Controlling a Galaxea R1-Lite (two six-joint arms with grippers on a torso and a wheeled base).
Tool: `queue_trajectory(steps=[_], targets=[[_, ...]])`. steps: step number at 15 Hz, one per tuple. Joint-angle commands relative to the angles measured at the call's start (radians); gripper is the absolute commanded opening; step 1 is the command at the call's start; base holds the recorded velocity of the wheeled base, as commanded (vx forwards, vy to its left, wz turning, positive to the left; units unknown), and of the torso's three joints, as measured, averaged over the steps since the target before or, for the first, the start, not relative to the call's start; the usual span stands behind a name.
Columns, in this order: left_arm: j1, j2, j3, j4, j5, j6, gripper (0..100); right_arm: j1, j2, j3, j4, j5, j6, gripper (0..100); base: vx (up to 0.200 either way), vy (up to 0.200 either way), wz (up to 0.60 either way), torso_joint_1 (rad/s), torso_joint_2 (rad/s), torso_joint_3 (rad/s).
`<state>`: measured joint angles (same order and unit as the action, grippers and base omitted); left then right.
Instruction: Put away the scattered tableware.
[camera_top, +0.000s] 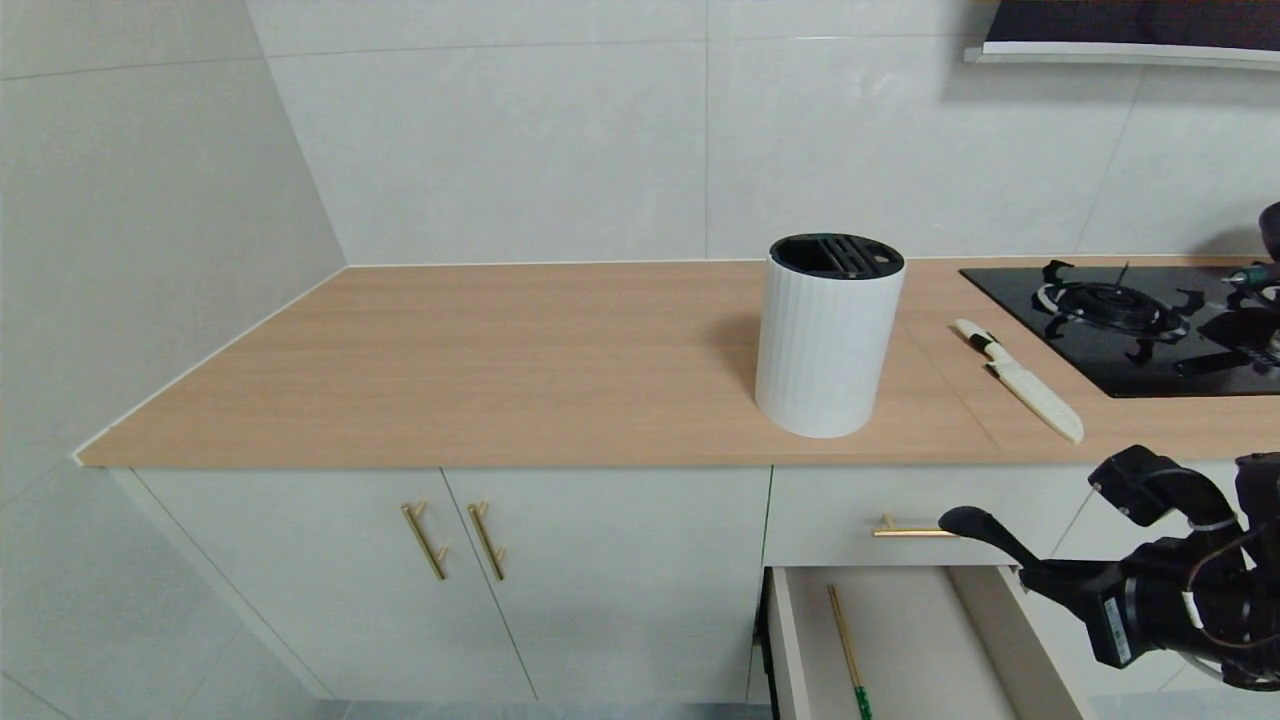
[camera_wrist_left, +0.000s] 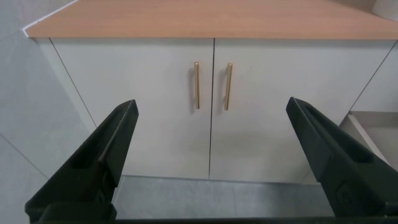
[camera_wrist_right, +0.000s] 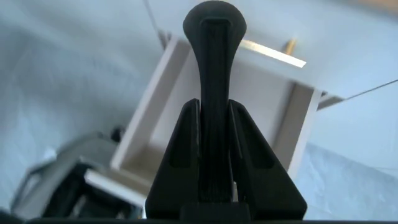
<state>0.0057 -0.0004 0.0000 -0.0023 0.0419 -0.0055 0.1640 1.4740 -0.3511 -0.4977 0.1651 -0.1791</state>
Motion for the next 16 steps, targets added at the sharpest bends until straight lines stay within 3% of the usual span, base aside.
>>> queue_trajectory(steps=[1,5,16], targets=[[0.0,0.0,0.0,-0.001,0.001,-0.001,100,0.009,0.063,0.027,-0.007,-0.001,-0.022,0,0.0,0.0,0.0,0.0,0.0,0.0],[0.0,0.0,0.0,-0.001,0.001,-0.001,100,0.009,0.109,0.027,-0.007,-0.001,-0.023,0,0.0,0.0,0.0,-0.075,0.17,0.101],[0.0,0.0,0.0,-0.001,0.001,-0.001,100,0.009,0.175,0.026,-0.01,-0.003,-0.023,0,0.0,0.0,0.0,-0.19,0.48,0.285]])
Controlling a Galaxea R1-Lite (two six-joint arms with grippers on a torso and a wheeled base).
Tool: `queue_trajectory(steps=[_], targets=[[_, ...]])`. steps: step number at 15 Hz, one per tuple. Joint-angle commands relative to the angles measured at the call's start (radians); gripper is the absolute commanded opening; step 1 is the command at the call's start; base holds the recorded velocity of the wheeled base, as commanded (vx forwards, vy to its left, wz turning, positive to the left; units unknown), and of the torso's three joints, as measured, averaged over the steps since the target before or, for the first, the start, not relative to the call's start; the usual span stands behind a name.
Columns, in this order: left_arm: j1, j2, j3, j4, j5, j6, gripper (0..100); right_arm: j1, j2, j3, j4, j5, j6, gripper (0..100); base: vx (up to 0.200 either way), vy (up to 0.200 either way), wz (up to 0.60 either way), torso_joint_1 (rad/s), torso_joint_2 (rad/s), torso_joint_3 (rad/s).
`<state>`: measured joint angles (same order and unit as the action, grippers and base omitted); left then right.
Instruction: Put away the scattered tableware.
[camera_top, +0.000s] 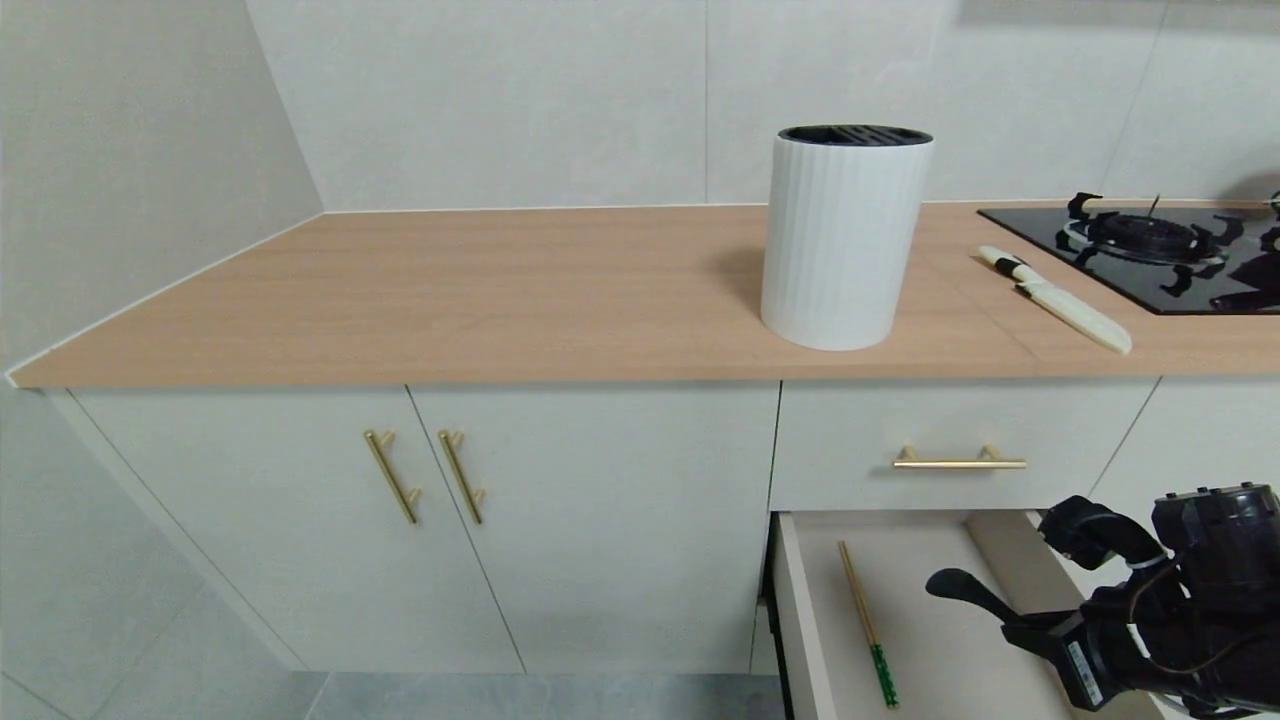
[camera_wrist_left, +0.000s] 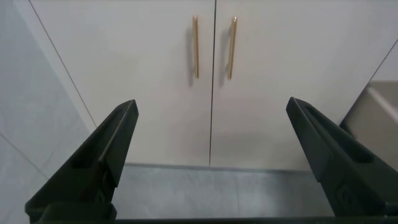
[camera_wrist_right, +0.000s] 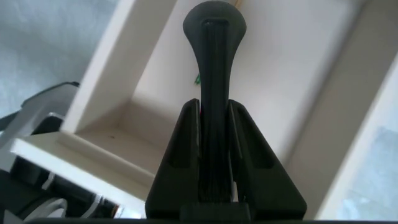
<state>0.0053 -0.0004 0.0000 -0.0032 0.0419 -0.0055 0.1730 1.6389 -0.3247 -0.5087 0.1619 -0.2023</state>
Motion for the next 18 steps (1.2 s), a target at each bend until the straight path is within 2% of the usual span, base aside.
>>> queue_trajectory(steps=[1,10,16,18], targets=[[0.001,0.0,0.0,0.0,0.001,-0.001,100,-0.001,0.029,-0.001,-0.017,0.001,0.0,0,0.0,0.0,0.0,-0.159,0.47,0.305],[0.001,0.0,0.0,0.0,0.001,-0.001,100,-0.001,0.064,0.004,-0.048,-0.041,0.0,0,0.0,0.0,0.0,-0.121,0.43,0.312],[0.001,0.0,0.0,0.0,0.0,0.001,100,-0.001,0.065,-0.002,-0.063,-0.045,0.004,0,0.0,0.0,0.0,-0.013,0.05,0.034],[0.001,0.0,0.0,0.0,0.0,-0.001,100,-0.001,0.107,-0.01,-0.119,-0.091,0.032,0,0.0,0.0,0.0,0.0,0.0,0.0]])
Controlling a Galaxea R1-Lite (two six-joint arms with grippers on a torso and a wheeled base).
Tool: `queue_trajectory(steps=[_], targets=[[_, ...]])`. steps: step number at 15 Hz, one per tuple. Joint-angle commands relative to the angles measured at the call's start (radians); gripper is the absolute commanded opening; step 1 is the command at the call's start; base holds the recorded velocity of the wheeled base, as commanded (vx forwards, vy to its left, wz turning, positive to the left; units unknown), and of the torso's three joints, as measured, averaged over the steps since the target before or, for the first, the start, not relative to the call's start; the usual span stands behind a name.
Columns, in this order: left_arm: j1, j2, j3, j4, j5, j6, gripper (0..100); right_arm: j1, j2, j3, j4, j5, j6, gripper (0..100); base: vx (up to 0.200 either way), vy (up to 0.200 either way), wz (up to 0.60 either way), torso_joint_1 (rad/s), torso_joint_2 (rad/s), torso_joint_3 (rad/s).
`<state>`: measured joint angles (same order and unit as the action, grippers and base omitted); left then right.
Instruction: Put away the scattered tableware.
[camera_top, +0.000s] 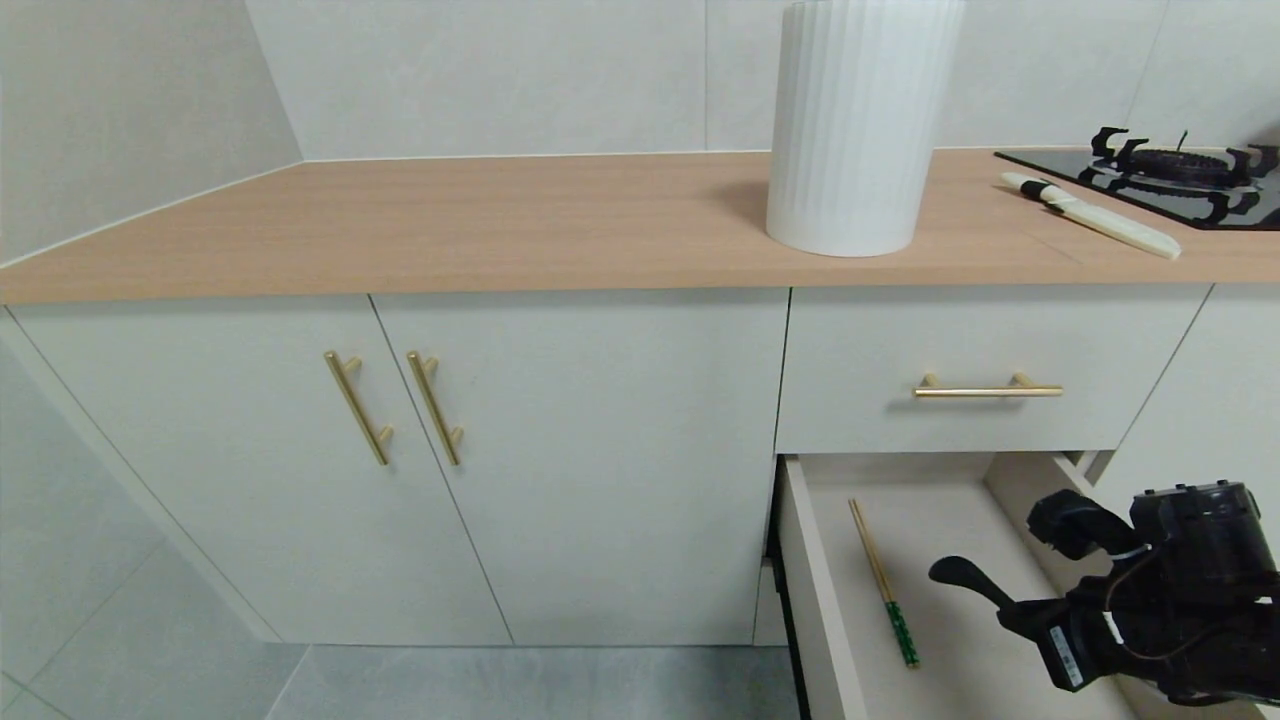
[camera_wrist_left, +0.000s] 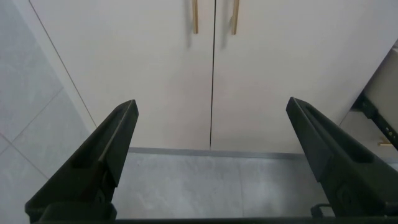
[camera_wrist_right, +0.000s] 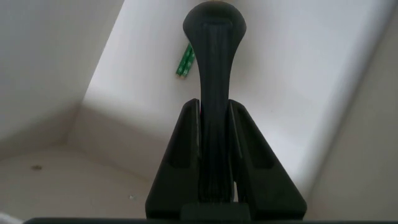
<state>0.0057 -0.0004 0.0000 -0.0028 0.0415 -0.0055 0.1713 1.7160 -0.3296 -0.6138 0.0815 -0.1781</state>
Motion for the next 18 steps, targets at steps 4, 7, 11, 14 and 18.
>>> queue_trajectory(steps=[4,7,11,14,18], targets=[[0.0,0.0,0.0,0.0,0.0,0.001,100,0.001,0.231,-0.105,-0.144,-0.197,0.244,0,0.0,0.0,0.0,0.0,0.0,0.0],[0.0,0.0,0.0,0.001,0.001,-0.001,100,-0.001,0.34,-0.152,-0.158,-0.203,0.299,0,0.0,0.0,0.0,0.0,0.0,0.0],[0.0,0.0,0.0,0.0,0.001,-0.001,100,-0.019,0.519,-0.157,-0.374,-0.267,0.316,0,0.0,0.0,0.0,0.0,0.0,0.0],[0.0,0.0,0.0,0.0,0.001,-0.001,100,-0.041,0.633,-0.155,-0.524,-0.312,0.301,0,0.0,0.0,0.0,0.0,0.0,0.0],[0.0,0.0,0.0,0.0,0.001,-0.001,100,-0.05,0.636,-0.157,-0.527,-0.312,0.296,0,0.0,0.0,0.0,0.0,0.0,0.0]])
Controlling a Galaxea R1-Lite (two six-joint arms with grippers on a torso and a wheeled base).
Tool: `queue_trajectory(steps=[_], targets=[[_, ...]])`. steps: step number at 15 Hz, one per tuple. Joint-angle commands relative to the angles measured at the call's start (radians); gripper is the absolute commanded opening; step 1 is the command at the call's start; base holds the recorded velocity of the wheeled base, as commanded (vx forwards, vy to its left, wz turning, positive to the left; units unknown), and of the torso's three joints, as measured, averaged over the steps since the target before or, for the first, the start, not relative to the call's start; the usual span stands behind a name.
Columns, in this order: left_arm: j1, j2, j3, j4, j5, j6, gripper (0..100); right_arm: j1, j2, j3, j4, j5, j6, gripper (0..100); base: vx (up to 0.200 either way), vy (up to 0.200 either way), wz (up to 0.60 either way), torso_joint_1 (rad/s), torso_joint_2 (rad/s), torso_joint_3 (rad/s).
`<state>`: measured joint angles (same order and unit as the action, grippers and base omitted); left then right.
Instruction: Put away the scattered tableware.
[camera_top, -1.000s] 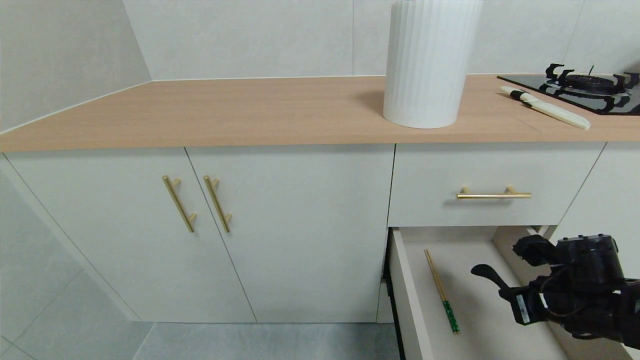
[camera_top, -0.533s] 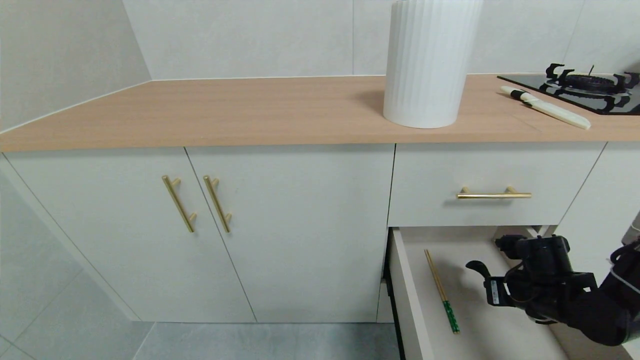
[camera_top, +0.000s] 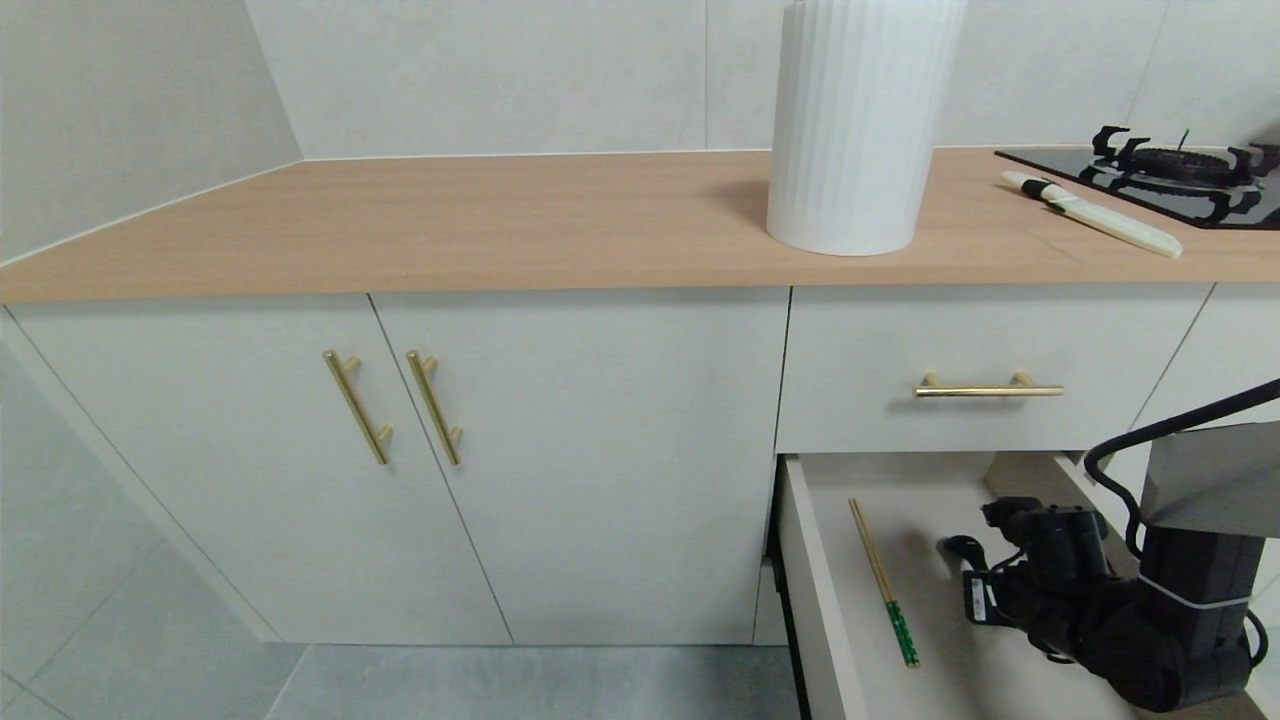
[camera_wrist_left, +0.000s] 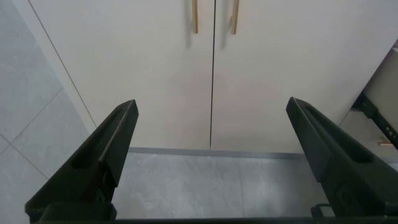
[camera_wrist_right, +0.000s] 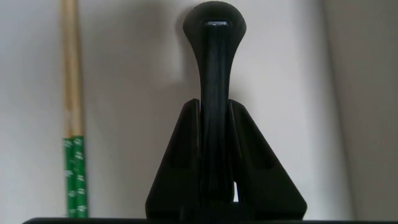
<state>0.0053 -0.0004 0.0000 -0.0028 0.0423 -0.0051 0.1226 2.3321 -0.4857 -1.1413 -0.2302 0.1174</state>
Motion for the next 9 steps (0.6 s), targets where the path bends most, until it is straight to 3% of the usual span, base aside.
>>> queue_trajectory(steps=[1,8,9], targets=[[0.001,0.0,0.0,0.0,-0.001,-0.001,100,-0.006,0.021,-0.001,0.0,0.0,-0.001,0,0.0,0.0,0.0,0.0,0.0,0.0],[0.001,0.0,0.0,0.0,0.001,-0.001,100,-0.006,0.021,-0.001,-0.003,0.0,-0.002,0,0.0,0.0,0.0,0.0,0.0,0.0],[0.001,0.0,0.0,0.0,0.001,0.001,100,-0.006,0.019,-0.001,-0.003,0.0,-0.002,100,0.0,0.0,0.0,0.0,0.0,0.0]])
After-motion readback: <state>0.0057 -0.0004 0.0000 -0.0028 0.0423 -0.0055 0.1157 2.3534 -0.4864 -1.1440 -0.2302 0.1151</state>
